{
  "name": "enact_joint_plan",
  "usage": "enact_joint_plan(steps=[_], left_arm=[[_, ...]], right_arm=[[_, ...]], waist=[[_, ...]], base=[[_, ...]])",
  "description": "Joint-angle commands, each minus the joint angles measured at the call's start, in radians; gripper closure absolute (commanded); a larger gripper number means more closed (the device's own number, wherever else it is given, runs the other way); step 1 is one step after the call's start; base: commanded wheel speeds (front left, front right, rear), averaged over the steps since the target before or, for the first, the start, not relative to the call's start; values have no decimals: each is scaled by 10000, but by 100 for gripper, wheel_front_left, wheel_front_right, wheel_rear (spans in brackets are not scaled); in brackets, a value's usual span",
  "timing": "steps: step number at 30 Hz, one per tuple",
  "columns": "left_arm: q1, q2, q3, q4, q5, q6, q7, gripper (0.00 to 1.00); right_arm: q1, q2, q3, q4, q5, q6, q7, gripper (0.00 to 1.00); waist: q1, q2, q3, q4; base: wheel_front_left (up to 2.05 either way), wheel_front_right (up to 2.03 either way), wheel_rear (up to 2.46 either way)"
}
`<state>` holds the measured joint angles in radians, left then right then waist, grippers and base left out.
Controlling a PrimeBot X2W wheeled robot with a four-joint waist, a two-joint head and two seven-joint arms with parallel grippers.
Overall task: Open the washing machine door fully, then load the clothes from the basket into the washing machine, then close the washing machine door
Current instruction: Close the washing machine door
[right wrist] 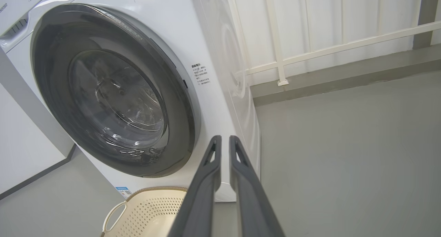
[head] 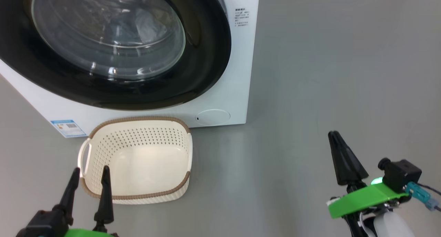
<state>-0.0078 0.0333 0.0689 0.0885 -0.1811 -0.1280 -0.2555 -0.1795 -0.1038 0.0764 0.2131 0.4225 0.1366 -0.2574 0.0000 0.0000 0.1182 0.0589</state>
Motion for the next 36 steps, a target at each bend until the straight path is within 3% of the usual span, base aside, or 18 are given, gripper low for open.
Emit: enact_joint_plan(steps=[1, 2, 12, 36], left_arm=[[-26, 184, 342, -307, 71, -26, -63, 0], [48, 182, 344, -320, 83, -26, -63, 0], [518, 173, 514, -322, 417, -3, -63, 0], [981, 170, 479, -377, 669, 522, -63, 0]], right_arm=[[67, 35, 157, -267, -155, -59, -44, 4], [152, 30, 112, -275, -201, -59, -44, 0], [834, 26, -340, -469, -653, -59, -44, 0], [1346, 159, -683, -688, -1092, -59, -44, 0]], waist=[[0, 0, -136, -45], [0, 0, -181, -45], [0, 0, -486, -21], [0, 0, -856, 70]], base=[[0, 0, 0], [0, 0, 0], [0, 0, 0], [0, 0, 0]])
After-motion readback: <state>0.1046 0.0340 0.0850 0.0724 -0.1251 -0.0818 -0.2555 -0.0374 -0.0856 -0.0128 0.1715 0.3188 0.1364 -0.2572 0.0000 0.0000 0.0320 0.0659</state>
